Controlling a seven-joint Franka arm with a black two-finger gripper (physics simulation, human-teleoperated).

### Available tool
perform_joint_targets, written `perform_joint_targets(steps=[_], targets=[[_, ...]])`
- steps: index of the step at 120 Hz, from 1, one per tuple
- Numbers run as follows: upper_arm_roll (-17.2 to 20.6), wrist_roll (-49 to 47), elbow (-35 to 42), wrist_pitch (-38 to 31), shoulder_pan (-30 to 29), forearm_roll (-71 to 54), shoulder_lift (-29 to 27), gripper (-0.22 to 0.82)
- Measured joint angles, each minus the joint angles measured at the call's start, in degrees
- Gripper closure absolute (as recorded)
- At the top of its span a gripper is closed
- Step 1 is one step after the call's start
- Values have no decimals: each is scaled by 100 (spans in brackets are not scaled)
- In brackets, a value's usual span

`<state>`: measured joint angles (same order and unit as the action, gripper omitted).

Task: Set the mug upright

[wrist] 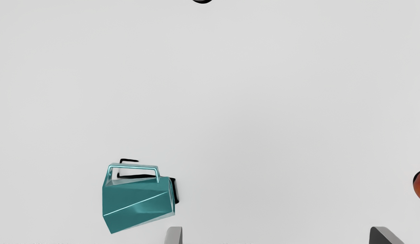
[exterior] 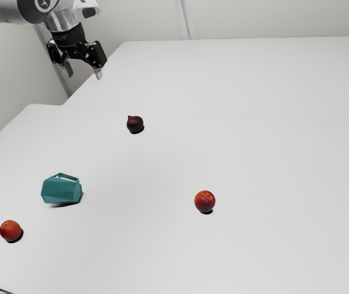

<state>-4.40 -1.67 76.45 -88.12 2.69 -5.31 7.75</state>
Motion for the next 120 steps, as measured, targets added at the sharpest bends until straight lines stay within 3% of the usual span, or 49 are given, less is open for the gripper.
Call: perform_joint_targets(steps=[20, 34, 63, 86, 120], targets=[[-4, -49, 35, 128, 32, 315, 15, 0], [-474, -10, 611, -52, 27, 871, -226, 0], [-1096, 755, 2035, -626, -1368, 2460, -350, 0], [-1789, 1866, 2615, -1074, -1816, 3564, 408, 0], [-2249, 3660, 2765, -1117, -2388, 4654, 1308, 0]])
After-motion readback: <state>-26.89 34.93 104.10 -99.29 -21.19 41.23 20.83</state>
